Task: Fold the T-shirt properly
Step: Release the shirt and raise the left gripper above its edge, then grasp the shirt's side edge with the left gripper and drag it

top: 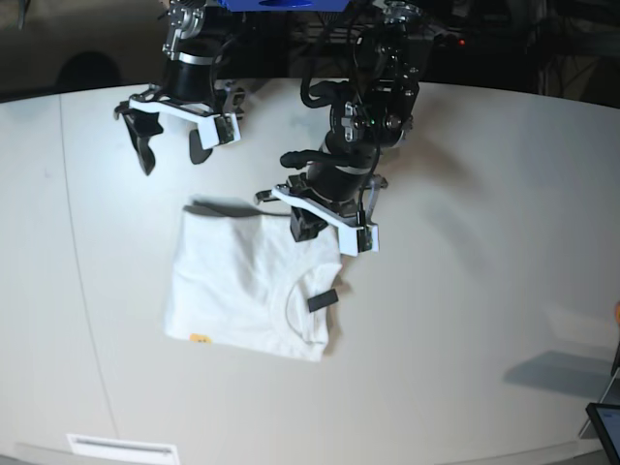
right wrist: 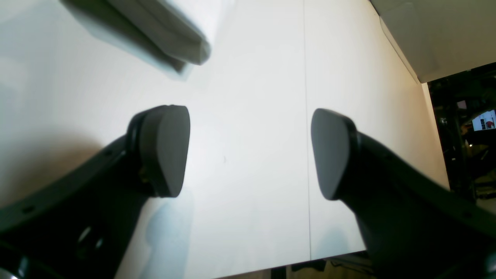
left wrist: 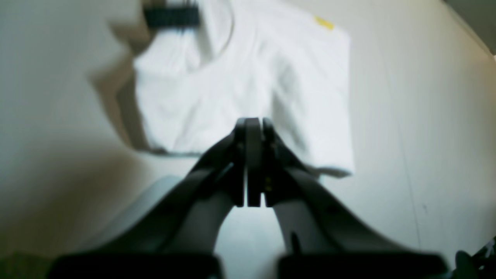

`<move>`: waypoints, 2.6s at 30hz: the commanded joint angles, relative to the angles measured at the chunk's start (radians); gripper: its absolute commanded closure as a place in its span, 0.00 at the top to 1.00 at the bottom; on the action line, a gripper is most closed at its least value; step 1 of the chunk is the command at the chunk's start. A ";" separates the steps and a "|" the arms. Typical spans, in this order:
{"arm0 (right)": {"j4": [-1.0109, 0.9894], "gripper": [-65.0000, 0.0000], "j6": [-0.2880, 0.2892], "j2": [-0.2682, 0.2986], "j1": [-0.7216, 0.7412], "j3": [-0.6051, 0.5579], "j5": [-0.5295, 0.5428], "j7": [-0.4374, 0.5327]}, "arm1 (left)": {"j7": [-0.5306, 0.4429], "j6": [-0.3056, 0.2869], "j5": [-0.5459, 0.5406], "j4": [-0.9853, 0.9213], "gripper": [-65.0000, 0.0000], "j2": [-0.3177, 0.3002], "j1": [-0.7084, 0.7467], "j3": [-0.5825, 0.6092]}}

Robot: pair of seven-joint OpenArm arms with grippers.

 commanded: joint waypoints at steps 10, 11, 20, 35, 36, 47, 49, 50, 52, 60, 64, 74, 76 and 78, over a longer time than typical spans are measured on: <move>0.030 0.70 -0.018 -0.098 -0.053 -0.105 0.028 0.018 | -0.051 0.016 0.009 0.031 0.48 0.005 0.111 -0.011; 0.030 0.70 -0.018 -0.098 -0.058 -0.104 0.028 0.018 | -0.074 0.016 0.006 0.031 0.48 0.005 0.126 -0.039; 0.028 0.70 -0.018 -0.100 -0.076 -0.108 0.028 0.022 | -0.142 0.014 0.006 0.031 0.48 0.004 0.174 -0.174; 0.028 0.70 -0.018 -0.101 -0.098 -0.110 0.028 0.024 | -0.143 0.014 0.003 -0.100 0.48 0.017 0.067 -0.177; 0.028 0.70 -0.018 -0.101 -0.098 -0.110 0.028 0.024 | -0.143 0.014 0.003 -0.103 0.48 0.022 0.067 -0.180; 0.028 0.70 -0.018 -0.103 -0.098 -0.110 0.028 0.024 | -0.143 0.013 -0.118 -0.198 0.48 0.019 -0.025 -0.171; 0.028 0.70 -0.018 -0.103 -0.098 -0.110 0.028 0.024 | -0.143 0.013 -0.160 -0.235 0.48 0.019 -0.045 -0.169; 0.028 0.70 -0.018 -0.103 -0.098 -0.110 0.028 0.024 | -0.143 0.013 -0.169 -0.246 0.48 0.019 -0.047 -0.169; 0.028 0.70 -0.018 -0.103 -0.098 -0.110 0.028 0.024 | -0.145 0.013 -0.172 -0.256 0.48 0.019 -0.050 -0.169; 0.028 0.70 -0.018 -0.103 -0.093 -0.111 0.028 0.024 | -0.143 0.011 -0.174 -0.307 0.47 0.019 -0.095 -0.125; 0.028 0.70 -0.018 -0.103 -0.091 -0.111 0.028 0.024 | -0.146 0.011 -0.175 -0.356 0.47 0.019 -0.122 -0.082; 0.028 0.70 -0.018 -0.103 -0.090 -0.111 0.028 0.024 | -0.145 0.011 -0.178 -0.353 0.09 0.019 -0.134 -0.083; 0.028 0.70 -0.018 -0.103 -0.090 -0.111 0.028 0.024 | -0.145 0.011 -0.178 -0.330 0.09 0.017 -0.128 -0.086; 0.028 0.70 -0.018 -0.103 -0.082 -0.111 0.028 0.022 | -0.143 0.013 -0.177 -0.305 0.08 0.007 -0.127 -0.088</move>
